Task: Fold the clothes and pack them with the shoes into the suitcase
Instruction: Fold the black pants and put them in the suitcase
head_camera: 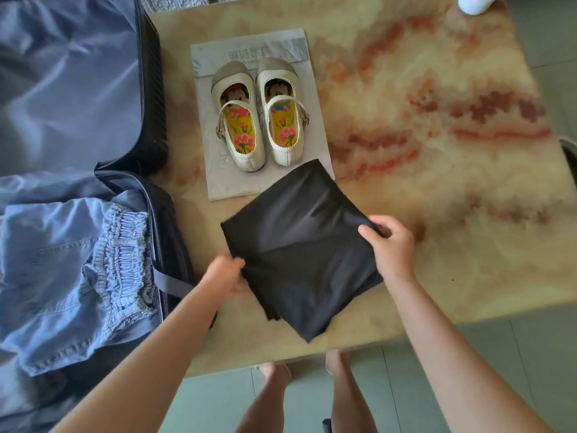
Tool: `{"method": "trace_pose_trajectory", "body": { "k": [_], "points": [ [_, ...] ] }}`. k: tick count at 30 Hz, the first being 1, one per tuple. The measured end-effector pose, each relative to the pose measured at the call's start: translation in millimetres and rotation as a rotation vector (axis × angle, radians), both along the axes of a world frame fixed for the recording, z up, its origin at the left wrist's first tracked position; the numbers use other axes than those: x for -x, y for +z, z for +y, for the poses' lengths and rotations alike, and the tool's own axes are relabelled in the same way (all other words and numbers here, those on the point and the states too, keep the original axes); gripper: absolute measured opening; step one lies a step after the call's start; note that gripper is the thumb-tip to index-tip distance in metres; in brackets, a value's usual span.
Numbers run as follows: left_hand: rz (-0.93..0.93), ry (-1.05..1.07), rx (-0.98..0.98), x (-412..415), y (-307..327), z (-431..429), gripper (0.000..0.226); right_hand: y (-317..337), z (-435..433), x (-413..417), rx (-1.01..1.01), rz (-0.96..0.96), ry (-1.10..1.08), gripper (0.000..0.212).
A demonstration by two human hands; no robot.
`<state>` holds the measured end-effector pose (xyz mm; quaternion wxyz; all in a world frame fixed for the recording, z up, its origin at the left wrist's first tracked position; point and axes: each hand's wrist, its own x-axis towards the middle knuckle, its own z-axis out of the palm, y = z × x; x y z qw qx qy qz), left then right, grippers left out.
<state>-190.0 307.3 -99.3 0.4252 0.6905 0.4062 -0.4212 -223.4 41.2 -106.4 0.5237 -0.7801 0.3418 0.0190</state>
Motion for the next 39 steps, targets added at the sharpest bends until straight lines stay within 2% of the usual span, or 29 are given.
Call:
{"method": "trace_pose_trajectory", "body": {
  "k": [2, 4, 6, 7, 9, 12, 16, 20, 21, 23, 25, 27, 28, 31, 35, 37, 39],
  "points": [
    [0.004, -0.283, -0.111, 8, 4, -2, 0.022, 0, -19, -11, 0.058, 0.059, 0.033, 0.024],
    [-0.194, -0.511, -0.341, 2, 12, -5, 0.026, -1, -34, -13, -0.028, 0.150, -0.027, 0.040],
    [-0.492, -0.563, -0.532, -12, 27, -13, 0.033, -6, -41, -6, -0.191, 0.225, -0.075, 0.048],
    [-0.632, -0.558, -0.565, -22, 29, -18, 0.035, -9, -41, 0, -0.238, 0.244, -0.068, 0.047],
    [-0.730, -0.605, -0.479, -44, 25, -30, 0.037, -15, -39, 6, -0.286, 0.240, -0.048, 0.035],
    [-0.521, -0.716, -0.282, -65, 10, -40, 0.041, -22, -36, 5, -0.224, 0.185, -0.037, 0.026],
    [-0.354, -0.817, -0.293, -55, 0, -27, 0.028, -18, -36, -17, -0.176, 0.118, -0.029, 0.018],
    [0.004, -0.910, -0.208, -39, 1, -5, 0.032, -10, -35, -40, -0.094, 0.054, 0.026, 0.026],
    [0.015, -0.900, -0.189, -39, -1, 0, 0.034, -10, -37, -43, -0.085, 0.078, 0.039, 0.030],
    [-0.129, -0.744, -0.169, -45, 0, 3, 0.036, -9, -41, -45, -0.139, 0.165, 0.086, 0.040],
    [-0.284, -0.376, -0.115, -57, 5, -5, 0.029, -10, -44, -45, -0.187, 0.261, 0.173, 0.047],
    [-0.327, -0.053, -0.012, -71, 7, -22, 0.028, -9, -43, -46, -0.198, 0.285, 0.238, 0.037],
    [-0.325, 0.005, 0.014, -76, 7, -31, 0.031, -8, -40, -46, -0.197, 0.267, 0.249, 0.028],
    [-0.369, -0.033, -0.076, -86, -1, -48, 0.033, -7, -36, -51, -0.184, 0.166, 0.254, 0.018],
    [-0.412, 0.137, -0.188, -88, -7, -39, 0.025, -9, -40, -54, -0.138, 0.111, 0.250, 0.017],
    [-0.398, 0.206, -0.174, -83, -9, -25, 0.024, -12, -44, -53, -0.122, 0.111, 0.209, 0.018],
    [-0.390, 0.173, -0.136, -78, -11, -14, 0.024, -11, -43, -52, -0.148, 0.123, 0.161, 0.026]
  ]
}}
